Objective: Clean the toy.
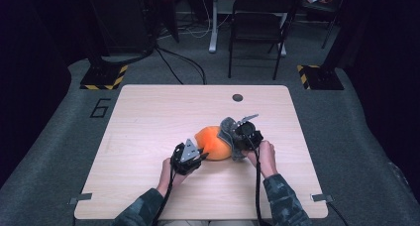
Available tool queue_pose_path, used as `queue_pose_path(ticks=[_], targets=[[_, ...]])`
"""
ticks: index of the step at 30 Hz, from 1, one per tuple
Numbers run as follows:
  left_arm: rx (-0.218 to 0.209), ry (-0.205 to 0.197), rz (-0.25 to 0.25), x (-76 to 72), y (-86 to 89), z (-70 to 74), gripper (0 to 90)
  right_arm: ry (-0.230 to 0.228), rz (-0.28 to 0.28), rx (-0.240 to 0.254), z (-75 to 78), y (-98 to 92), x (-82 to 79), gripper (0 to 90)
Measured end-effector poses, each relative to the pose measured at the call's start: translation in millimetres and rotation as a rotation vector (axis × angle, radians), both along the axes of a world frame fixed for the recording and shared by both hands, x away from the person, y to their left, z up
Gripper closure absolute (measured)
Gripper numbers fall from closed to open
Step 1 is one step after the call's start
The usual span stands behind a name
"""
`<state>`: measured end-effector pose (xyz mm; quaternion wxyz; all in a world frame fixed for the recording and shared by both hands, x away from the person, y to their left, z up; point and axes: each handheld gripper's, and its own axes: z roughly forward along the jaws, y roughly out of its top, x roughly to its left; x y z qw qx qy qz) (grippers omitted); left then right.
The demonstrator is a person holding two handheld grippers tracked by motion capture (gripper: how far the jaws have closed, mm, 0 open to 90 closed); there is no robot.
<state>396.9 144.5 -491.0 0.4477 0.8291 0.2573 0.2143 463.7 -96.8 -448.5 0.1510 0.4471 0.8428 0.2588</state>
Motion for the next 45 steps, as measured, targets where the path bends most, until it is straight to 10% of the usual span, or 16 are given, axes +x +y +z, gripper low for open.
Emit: queue_pose_path(ticks=[12,18,25,29,39,45], targets=[[-0.012,0.016,0.011,2.5,3.9,-0.7,76.5,0.09,-0.069,-0.044,-45.7,-10.8,10.5,72.2],[-0.028,0.027,0.027,5.4,8.6,-1.1,76.4,0.077,-0.072,-0.057,-27.9,-15.3,10.6,72.3],[-0.044,0.039,0.037,8.7,13.1,-2.1,76.2,-0.018,0.018,0.102,22.2,-5.1,-4.0,72.3],[-0.039,0.035,0.053,8.9,14.3,-3.8,72.1,-0.034,0.059,0.031,11.6,17.9,-8.1,72.6],[0.076,-0.032,0.106,4.0,1.4,-10.6,45.6,-0.059,0.029,0.072,3.5,18.7,-6.2,72.7],[0.063,-0.05,0.123,3.7,0.6,-15.6,70.2,-0.068,0.04,0.065,3.5,19.1,-6.7,72.7]])
